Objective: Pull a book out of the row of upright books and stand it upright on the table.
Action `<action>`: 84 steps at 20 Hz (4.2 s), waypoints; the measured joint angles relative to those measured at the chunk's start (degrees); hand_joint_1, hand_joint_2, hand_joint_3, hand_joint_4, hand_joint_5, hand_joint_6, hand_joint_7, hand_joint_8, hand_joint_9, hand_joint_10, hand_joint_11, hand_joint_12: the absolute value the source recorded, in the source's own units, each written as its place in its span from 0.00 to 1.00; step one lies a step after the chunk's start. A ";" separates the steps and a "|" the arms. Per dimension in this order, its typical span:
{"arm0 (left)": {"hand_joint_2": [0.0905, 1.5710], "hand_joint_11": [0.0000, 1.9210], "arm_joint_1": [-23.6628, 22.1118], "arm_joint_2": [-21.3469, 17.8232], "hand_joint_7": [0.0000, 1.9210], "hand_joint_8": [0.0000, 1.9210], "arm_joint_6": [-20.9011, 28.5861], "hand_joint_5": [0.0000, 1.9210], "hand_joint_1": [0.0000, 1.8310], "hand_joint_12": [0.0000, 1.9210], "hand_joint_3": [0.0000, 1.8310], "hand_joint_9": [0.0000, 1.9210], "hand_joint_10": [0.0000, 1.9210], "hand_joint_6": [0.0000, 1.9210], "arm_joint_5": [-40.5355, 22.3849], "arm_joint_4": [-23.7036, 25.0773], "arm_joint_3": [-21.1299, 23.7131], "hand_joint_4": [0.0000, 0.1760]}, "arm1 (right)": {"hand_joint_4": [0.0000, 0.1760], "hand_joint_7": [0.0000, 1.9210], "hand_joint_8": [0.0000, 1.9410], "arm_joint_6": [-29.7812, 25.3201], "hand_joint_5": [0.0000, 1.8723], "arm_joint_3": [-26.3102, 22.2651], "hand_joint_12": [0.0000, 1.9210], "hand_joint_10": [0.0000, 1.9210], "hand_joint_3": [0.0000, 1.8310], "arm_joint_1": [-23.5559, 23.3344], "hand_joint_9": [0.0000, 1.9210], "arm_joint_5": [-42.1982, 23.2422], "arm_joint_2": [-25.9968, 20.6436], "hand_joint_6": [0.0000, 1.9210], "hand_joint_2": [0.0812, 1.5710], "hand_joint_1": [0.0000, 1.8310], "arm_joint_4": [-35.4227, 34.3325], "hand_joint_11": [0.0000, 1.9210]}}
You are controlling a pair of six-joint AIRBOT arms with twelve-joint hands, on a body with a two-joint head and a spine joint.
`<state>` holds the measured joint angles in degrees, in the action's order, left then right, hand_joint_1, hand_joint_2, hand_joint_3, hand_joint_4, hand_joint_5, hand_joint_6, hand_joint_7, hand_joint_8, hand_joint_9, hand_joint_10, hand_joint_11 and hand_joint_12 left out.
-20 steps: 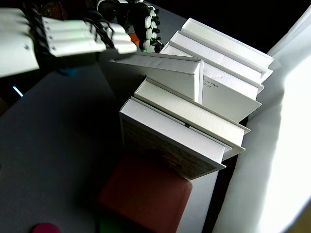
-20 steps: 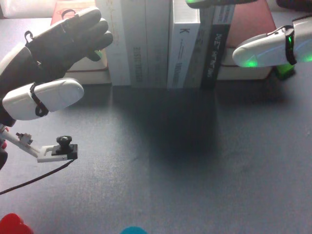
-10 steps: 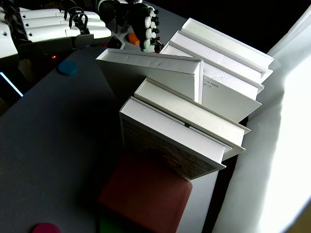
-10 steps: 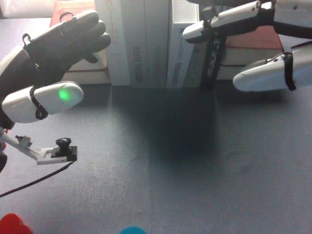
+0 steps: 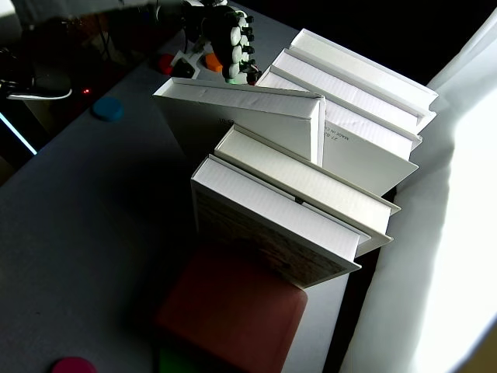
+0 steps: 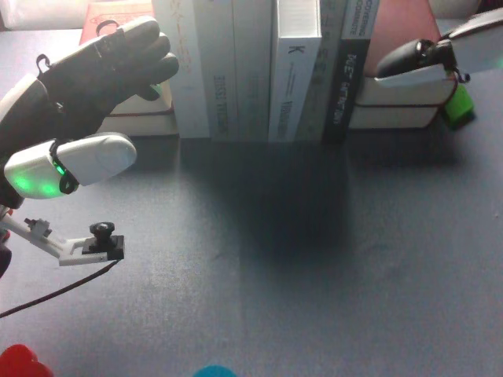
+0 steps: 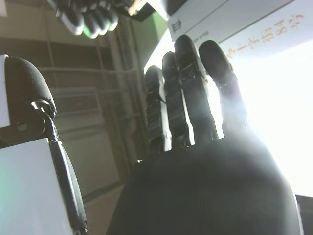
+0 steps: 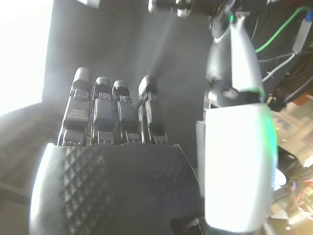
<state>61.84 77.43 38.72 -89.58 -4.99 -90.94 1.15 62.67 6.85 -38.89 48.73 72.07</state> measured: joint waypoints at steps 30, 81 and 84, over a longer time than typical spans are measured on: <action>0.47 0.00 -1.75 0.28 0.28 0.01 0.00 0.27 0.54 0.76 0.00 0.28 0.01 0.00 0.02 1.16 -0.59 0.56 | 1.00 0.00 0.00 -33.55 0.00 11.06 0.72 0.00 0.00 -5.20 0.00 2.78 14.19 0.00 0.55 0.66 45.35 0.00; 0.46 0.01 -0.92 -0.22 0.28 0.00 0.00 0.26 0.53 0.83 0.00 0.31 0.00 0.00 -0.90 0.98 0.79 0.02 | 0.00 0.51 0.43 -22.71 0.39 6.78 0.74 0.63 0.00 2.56 0.53 -11.78 4.96 0.63 0.71 0.75 4.33 0.46; 0.48 0.02 -1.03 -0.61 0.28 0.00 -0.02 0.25 0.52 0.81 0.00 0.31 0.00 0.00 -0.90 0.94 0.79 0.01 | 0.00 0.43 0.24 -17.97 0.38 8.68 0.70 0.38 0.00 6.54 0.43 -10.78 5.38 0.29 0.67 0.60 -3.54 0.36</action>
<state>60.82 76.82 38.70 -90.48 -4.05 -90.15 -16.82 71.35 13.39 -49.67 54.11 68.53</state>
